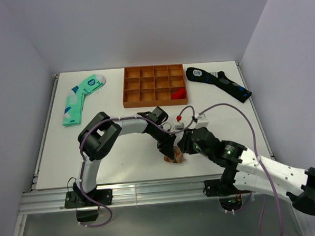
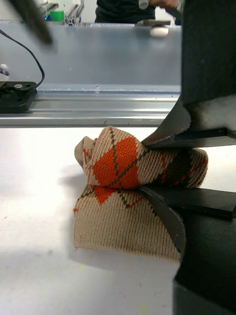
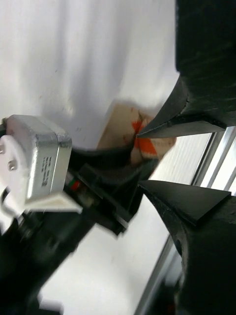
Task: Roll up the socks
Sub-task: Roll the sock at the center of the board.
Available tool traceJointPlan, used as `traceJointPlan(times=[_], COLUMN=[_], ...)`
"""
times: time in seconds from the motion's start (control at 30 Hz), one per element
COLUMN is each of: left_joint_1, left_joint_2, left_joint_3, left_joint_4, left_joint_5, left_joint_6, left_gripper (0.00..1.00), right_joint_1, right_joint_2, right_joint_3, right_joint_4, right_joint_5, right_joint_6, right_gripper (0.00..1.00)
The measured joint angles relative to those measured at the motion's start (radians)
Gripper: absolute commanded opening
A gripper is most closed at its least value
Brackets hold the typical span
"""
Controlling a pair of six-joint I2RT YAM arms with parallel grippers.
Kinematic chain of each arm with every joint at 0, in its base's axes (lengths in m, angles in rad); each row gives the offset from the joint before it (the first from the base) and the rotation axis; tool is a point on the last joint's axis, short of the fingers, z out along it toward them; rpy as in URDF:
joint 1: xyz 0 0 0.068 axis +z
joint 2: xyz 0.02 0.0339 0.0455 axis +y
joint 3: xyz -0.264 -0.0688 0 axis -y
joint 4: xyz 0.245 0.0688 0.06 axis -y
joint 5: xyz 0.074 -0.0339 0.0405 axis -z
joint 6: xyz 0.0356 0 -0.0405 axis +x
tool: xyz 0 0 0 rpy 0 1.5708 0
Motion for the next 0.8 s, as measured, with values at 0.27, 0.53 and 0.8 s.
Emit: traceJointPlan(times=[0.27,0.53,0.8], left_joint_1=[0.024,0.026,0.025], left_joint_2=[0.001,0.001,0.003], left_joint_3=[-0.010,-0.014,-0.008], left_joint_4=[-0.074,-0.089,-0.105], left_joint_5=[0.028,0.037,0.037], left_joint_6=[-0.011,-0.002,0.013], left_gripper=[0.00,0.00,0.00], right_joint_1=[0.122,0.254,0.336], right_joint_2=[0.303,0.387,0.500], right_joint_3=[0.121,0.124,0.154], right_joint_4=[-0.175,-0.131,-0.094], right_joint_5=[0.067,0.043,0.109], right_joint_6=[-0.067,-0.115,-0.133], right_gripper=[0.46,0.47,0.49])
